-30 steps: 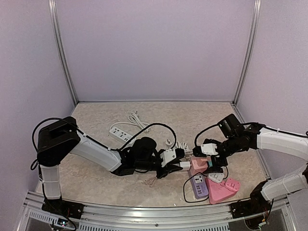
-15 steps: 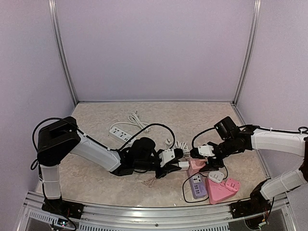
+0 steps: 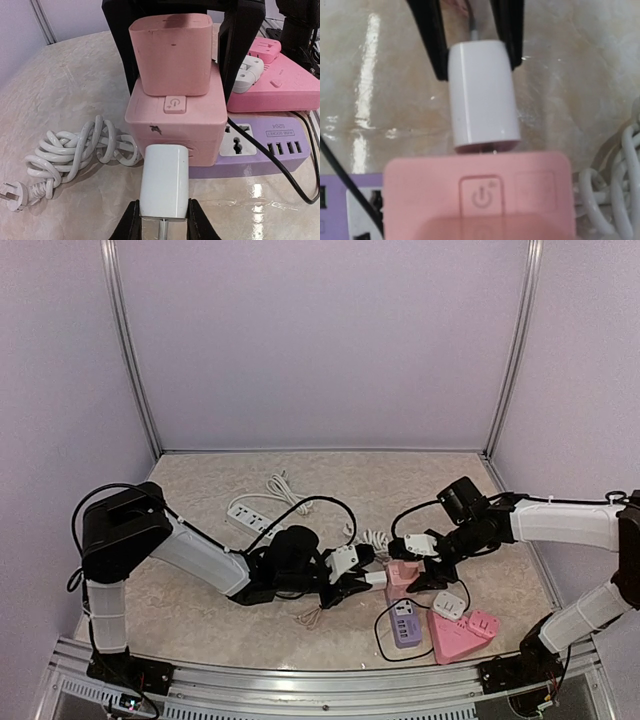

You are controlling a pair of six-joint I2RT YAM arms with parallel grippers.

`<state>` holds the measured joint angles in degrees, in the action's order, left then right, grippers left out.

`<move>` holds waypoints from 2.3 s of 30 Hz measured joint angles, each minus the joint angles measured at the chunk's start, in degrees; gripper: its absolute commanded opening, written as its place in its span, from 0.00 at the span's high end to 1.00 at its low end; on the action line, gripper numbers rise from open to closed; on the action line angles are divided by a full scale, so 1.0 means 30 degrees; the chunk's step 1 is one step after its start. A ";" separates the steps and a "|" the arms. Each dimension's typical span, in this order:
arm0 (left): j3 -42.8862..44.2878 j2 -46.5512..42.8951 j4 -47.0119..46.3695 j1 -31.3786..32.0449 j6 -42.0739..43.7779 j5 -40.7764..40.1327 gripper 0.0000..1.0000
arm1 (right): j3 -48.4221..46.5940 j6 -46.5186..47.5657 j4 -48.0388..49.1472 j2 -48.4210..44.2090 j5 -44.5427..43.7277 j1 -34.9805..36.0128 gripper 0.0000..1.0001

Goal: Insert the plug
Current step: Insert the plug into the socket, then move the socket to the center of the board.

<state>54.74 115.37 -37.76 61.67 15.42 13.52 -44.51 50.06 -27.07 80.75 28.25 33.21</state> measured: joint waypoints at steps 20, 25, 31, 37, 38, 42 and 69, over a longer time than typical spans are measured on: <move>0.4146 0.1180 0.4911 -0.0933 0.0546 0.1967 1.00 | -0.1464 -0.0474 -0.1472 0.0758 -0.2492 0.0284 1.00; 0.4466 0.1217 0.5501 -0.0940 0.0809 0.1923 0.88 | -0.1479 -0.0525 -0.1508 0.0721 -0.2572 0.0284 1.00; 0.2907 0.1239 0.2113 -0.0794 0.1290 0.1581 0.25 | -0.1188 -0.0036 -0.0444 0.0641 -0.2106 0.0685 0.90; 0.1202 0.0787 -0.0678 -0.0634 0.2331 0.1166 0.06 | -0.0823 0.0117 0.0597 0.0517 -0.1887 0.1574 0.50; 0.0976 0.0619 -0.0780 -0.0590 0.2470 0.1107 0.03 | -0.0750 0.0102 0.0721 0.0437 -0.1945 0.1741 0.41; -0.0481 -0.0539 -0.0947 -0.0401 0.3147 0.1173 0.01 | -0.0452 0.0036 0.1093 -0.0036 -0.2601 0.2353 0.01; -0.1180 -1.4353 1.6298 -0.6470 0.9908 -0.0561 0.05 | -0.7570 -1.8316 0.0903 -0.5901 -0.8145 0.2790 0.00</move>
<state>51.20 72.31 11.14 42.26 45.15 11.84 -67.22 -4.89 -24.36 63.05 3.81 41.58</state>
